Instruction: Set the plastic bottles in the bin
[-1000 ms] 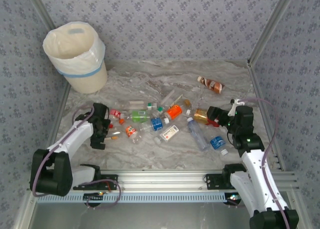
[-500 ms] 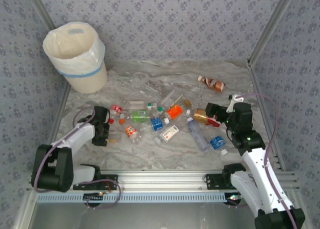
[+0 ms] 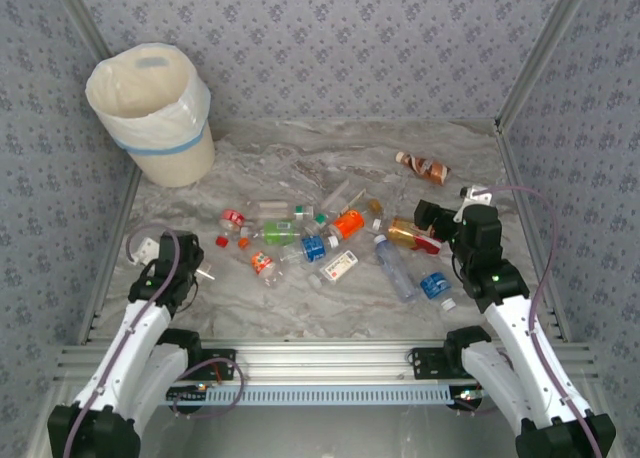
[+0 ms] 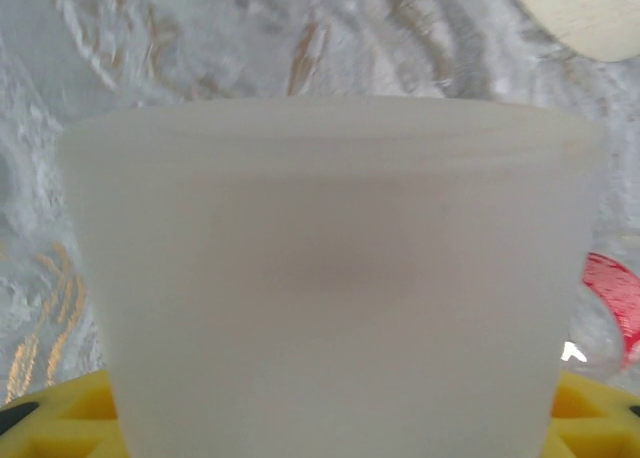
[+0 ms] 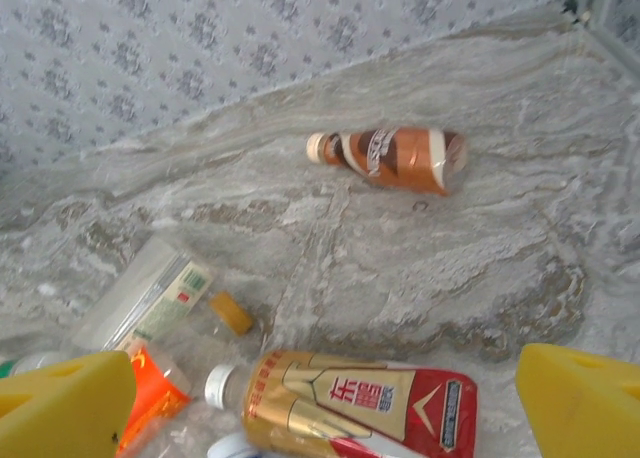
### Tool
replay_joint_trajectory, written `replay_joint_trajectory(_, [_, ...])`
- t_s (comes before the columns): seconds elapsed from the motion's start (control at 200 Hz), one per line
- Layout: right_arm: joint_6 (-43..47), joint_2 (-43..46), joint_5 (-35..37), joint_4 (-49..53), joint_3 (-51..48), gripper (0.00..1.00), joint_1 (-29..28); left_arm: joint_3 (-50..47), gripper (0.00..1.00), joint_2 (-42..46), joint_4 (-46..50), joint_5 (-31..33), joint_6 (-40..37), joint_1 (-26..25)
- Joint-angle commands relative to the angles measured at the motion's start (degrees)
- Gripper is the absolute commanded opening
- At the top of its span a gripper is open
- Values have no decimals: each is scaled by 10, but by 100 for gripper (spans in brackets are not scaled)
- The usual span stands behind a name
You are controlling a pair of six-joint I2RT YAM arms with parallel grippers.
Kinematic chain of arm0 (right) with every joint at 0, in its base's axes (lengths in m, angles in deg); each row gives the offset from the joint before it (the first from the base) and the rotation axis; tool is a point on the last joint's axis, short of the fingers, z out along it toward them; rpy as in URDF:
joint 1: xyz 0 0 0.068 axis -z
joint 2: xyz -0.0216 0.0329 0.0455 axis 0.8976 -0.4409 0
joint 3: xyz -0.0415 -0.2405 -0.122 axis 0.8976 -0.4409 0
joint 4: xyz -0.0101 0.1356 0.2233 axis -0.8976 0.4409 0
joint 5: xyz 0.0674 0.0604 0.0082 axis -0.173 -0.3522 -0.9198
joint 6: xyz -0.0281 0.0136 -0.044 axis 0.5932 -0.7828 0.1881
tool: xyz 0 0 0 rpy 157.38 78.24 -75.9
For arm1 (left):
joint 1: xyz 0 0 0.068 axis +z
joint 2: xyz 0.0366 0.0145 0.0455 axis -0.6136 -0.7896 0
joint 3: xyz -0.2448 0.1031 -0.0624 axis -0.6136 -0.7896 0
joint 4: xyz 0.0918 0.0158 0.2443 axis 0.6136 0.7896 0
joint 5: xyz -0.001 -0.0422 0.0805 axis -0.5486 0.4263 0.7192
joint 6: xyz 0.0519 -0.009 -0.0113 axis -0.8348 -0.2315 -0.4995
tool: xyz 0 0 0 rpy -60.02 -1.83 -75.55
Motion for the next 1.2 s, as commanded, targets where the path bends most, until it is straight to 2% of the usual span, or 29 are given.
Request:
replay_joint_trajectory(0.0, [-6,3,59,-51,15,100,-4,75,43,1,26,0,-88,4])
replay_joint_trajectory(0.14, [2,3,81,-110,15,100,-4,196,41,-60,25,-46,-136,4])
replay_joint_trajectory(0.31, [-7,0,87,-175,4,100,-4,364,41,-155,-22,-105,-213,2])
replay_joint_trajectory(0.435, [-18,-8,54,-192,4,100,-5,489,41,-231,-46,-143,-281,2])
replay_joint_trajectory(0.565, [-43,-18,43,-203,-1,100,-15,634,42,-337,-13,-105,-343,4])
replay_joint_trajectory(0.67, [-39,-25,43,-208,-5,100,-27,698,42,-398,-47,-70,-379,24])
replay_joint_trajectory(0.954, [-10,-35,39,-150,28,100,-54,879,42,-551,-69,-42,-401,124])
replay_joint_trajectory(1.194, [-12,-39,54,-147,32,100,-68,1042,42,-704,21,-73,-381,163])
